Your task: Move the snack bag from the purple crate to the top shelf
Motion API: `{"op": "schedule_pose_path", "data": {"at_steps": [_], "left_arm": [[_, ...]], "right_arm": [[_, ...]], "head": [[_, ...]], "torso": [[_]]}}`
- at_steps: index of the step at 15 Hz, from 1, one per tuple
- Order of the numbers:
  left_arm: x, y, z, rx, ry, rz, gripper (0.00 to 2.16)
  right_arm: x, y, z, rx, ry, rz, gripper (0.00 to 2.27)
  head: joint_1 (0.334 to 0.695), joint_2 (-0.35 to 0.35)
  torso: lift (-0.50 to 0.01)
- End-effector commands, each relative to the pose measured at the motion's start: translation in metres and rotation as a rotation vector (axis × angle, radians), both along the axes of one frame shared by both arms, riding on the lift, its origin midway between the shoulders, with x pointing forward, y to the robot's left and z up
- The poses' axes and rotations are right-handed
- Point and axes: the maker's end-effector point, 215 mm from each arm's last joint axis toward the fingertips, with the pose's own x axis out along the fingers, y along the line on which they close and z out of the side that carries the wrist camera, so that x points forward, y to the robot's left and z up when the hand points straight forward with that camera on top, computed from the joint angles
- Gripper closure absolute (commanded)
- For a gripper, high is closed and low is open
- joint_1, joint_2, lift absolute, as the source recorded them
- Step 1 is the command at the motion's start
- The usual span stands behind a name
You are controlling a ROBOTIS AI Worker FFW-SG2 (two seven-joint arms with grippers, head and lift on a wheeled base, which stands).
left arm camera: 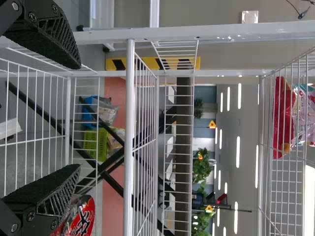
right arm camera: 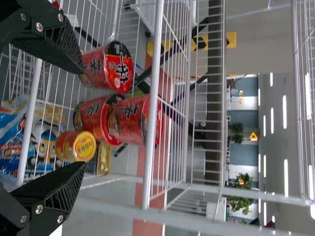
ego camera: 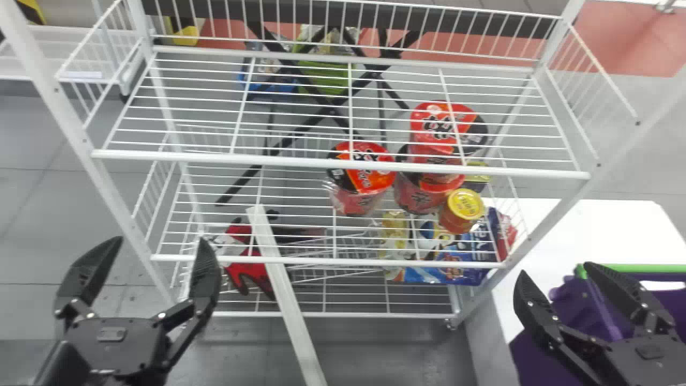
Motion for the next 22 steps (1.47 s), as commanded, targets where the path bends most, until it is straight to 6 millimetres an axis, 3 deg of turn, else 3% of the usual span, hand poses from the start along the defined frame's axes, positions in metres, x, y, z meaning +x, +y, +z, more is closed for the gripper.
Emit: {"op": "schedule_pose_path", "data": {"at_steps": [1, 3, 6, 11, 13, 18, 22], "left_arm": [[-0.001, 0.0, -0.002, 0.001, 0.003, -0.001, 0.1], [-0.001, 0.0, -0.002, 0.001, 0.001, -0.002, 0.1], [0.0, -0.006, -0.001, -0.007, -0.002, -0.014, 0.1], [0.001, -0.007, -0.009, -0.003, 0.011, -0.016, 0.1], [0.004, -0.007, -0.012, -0.001, 0.011, -0.021, 0.1], [0.01, -0.008, -0.01, -0.013, -0.009, -0.032, 0.1], [0.012, -0.01, -0.016, -0.017, -0.01, -0.036, 0.1]], "right_arm": [[-0.013, -0.048, -0.008, 0.016, 0.068, -0.063, 0.18], [-0.03, -0.084, -0.021, 0.113, 0.153, -0.104, 0.18], [-0.04, -0.141, -0.002, 0.134, 0.153, -0.138, 0.18], [-0.062, -0.212, -0.023, 0.11, 0.222, -0.228, 0.18], [-0.076, -0.227, -0.039, 0.209, 0.294, -0.253, 0.18], [-0.124, -0.253, -0.052, 0.367, 0.454, -0.351, 0.18], [-0.134, -0.285, -0.044, 0.439, 0.514, -0.364, 0.18]], "head": [[0.695, -0.203], [0.695, -0.252], [0.695, -0.337], [0.695, -0.35], [0.695, -0.35], [0.695, -0.35], [0.695, -0.35]], "torso": [[-0.45], [-0.45], [-0.45], [-0.45], [-0.45], [-0.45], [-0.45]]}}
